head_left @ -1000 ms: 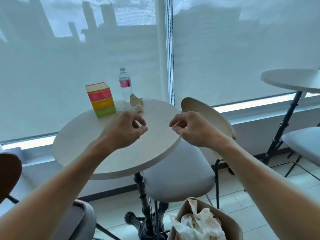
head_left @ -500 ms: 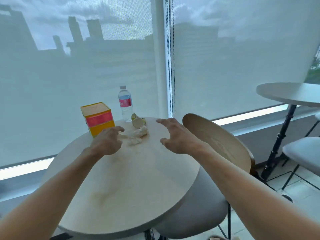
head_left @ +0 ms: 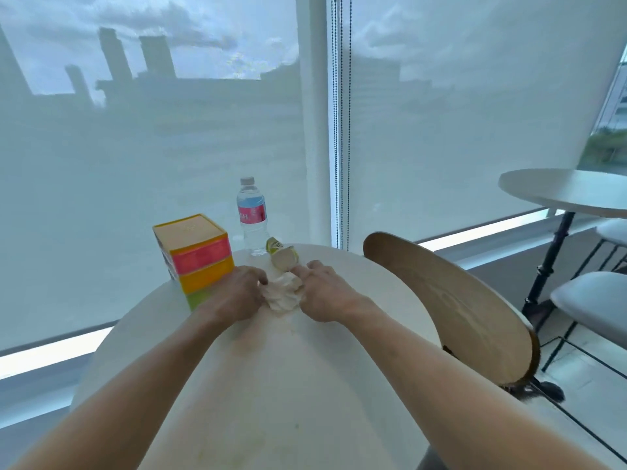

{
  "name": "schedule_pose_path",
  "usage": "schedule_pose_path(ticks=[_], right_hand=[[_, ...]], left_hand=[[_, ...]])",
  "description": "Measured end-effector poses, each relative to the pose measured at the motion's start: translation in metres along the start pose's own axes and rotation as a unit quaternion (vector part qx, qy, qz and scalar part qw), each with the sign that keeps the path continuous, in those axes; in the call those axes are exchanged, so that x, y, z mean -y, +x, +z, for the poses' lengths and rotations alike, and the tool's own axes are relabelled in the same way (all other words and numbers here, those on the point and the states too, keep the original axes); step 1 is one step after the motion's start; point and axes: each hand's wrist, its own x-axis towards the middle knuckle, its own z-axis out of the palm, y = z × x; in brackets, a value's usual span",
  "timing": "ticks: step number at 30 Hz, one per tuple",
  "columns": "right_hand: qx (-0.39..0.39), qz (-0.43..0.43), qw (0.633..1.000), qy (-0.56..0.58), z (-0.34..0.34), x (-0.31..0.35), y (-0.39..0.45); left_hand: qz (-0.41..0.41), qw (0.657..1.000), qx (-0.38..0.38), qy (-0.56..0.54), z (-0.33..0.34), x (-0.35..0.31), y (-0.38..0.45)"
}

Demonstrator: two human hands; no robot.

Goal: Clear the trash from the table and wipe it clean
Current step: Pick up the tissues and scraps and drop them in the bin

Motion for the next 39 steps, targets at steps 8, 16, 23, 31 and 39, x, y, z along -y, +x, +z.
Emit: schedule_pose_path(ticks=[8, 16, 23, 31, 39], right_hand=[[-0.044, 0.02, 0.999, -0.012, 0.001, 0.004, 0.021], [-0.13, 0.015, 0.987, 0.096, -0.027, 0.005, -0.011], [-0.169, -0.003, 0.973, 0.158, -0.05, -0.004, -0.061], [-0.166, -0.01, 0.964, 0.207, -0.068, -0.033, -0.134], [-0.147, 0.02, 0.965, 0.214, -0.064, -0.087, -0.22]], left_hand=[[-0.001, 0.998, -0.06, -0.005, -0.011, 0.008, -0.014], [0.001, 0.991, -0.117, -0.067, -0.027, 0.003, -0.049], [-0.007, 0.981, -0.14, -0.137, -0.033, -0.022, -0.08], [-0.016, 0.961, -0.157, -0.228, -0.029, -0.067, -0.125], [0.0, 0.941, -0.148, -0.305, -0.007, -0.128, -0.192]])
